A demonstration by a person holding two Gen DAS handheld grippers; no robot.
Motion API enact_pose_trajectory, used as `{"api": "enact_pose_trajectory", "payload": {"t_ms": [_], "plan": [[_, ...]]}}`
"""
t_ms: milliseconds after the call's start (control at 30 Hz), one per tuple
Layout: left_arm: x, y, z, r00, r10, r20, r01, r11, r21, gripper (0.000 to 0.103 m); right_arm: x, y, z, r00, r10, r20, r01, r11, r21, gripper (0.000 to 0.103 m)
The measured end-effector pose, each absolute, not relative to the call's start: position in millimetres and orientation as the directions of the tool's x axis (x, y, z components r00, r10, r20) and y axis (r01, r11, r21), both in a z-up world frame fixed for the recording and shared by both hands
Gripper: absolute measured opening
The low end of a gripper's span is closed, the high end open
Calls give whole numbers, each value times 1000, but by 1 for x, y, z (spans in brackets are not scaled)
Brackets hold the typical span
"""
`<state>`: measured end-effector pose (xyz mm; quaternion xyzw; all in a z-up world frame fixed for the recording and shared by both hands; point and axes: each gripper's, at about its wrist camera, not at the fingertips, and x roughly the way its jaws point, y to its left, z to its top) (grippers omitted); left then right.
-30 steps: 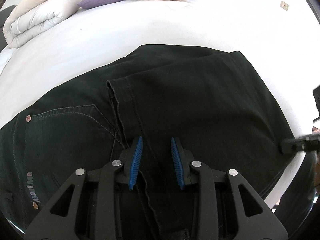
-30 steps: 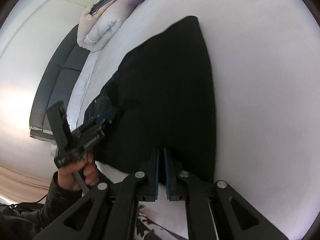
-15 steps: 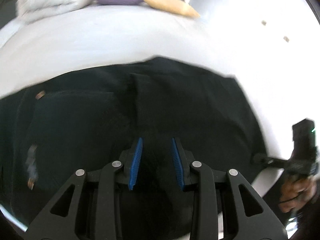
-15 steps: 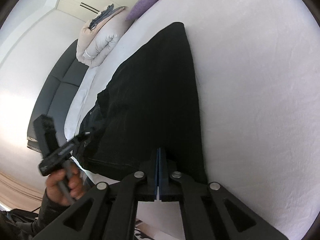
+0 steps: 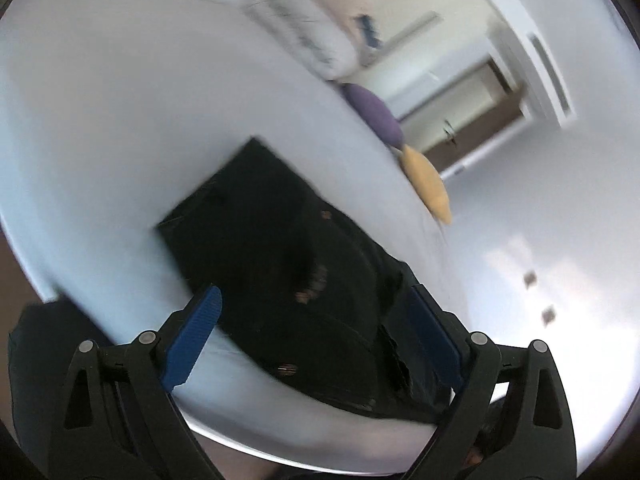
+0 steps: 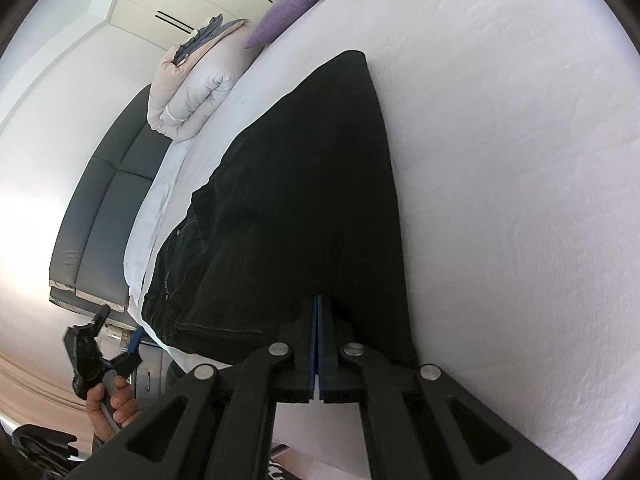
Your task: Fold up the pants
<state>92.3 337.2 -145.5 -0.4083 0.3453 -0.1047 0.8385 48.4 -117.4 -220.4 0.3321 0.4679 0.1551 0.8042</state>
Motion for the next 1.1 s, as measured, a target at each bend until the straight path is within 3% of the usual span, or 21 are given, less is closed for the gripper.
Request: {"api": "enact_pose_trajectory", "payload": {"t_ms": [100,367,767,867,933,1100], "plan": [[90,354,-165,743,-491,-455,-169,521,-837,94,48,-117,-220,515,561,-648,64,729,681,0],[89,366,-201,727,-524,-444,-261,388,-884,92,49,-117,-221,513,569,-643,67,720,691,0],[121,370,-221,738,-575,-353,-263,237,-935,92,49,-120,-223,512,588,-627,69,699,712,0],[125,370,-221,730,-575,-370,-271,253,-929,65,49,-121,-219,506,588,-632,78,698,712,0],[125,374,-226,724,-571,-386,-292,254,-922,33,50,-119,-208,501,571,-650,79,718,692,0],[118,375,-222,717,-550,-428,-284,330,-900,23,66,-94,-165,503,579,-642,-11,746,665,3]]}}
